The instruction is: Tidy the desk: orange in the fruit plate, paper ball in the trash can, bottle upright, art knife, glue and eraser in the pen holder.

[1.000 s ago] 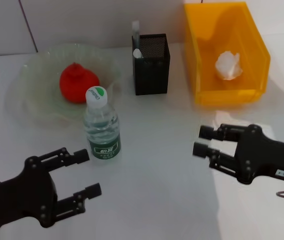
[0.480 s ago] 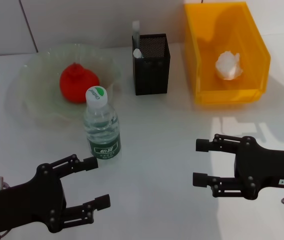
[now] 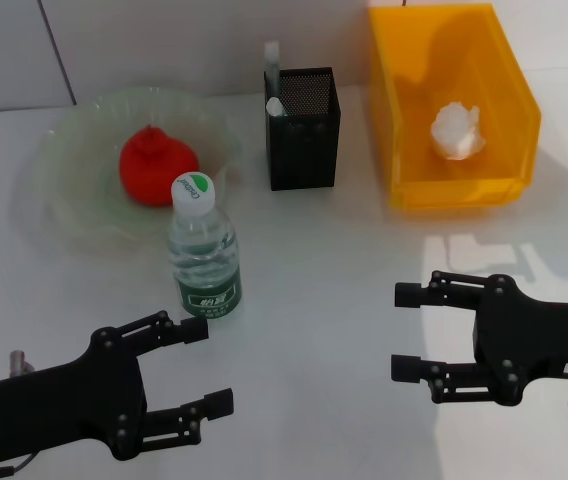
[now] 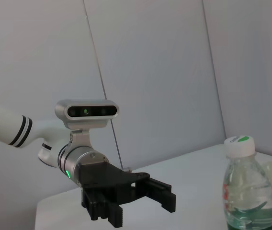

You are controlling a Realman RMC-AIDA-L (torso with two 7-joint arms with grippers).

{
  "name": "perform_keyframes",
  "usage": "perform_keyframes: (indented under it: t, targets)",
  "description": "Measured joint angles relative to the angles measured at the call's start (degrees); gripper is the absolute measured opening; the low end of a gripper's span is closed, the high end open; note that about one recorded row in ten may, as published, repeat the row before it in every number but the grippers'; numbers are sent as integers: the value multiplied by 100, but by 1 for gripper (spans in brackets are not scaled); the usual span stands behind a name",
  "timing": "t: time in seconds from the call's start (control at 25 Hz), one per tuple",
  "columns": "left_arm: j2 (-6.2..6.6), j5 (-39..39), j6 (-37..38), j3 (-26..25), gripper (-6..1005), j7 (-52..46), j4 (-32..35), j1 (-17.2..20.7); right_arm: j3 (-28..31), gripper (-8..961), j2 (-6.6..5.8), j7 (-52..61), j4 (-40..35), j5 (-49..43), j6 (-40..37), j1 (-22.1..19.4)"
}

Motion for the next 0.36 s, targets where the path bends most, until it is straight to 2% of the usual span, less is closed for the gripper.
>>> perform_keyframes:
  t: [0.36]
  targets:
    - [-22,9,-79,-7,826,-102,12,-34,34,776,-5,-37,57,-141,36,126]
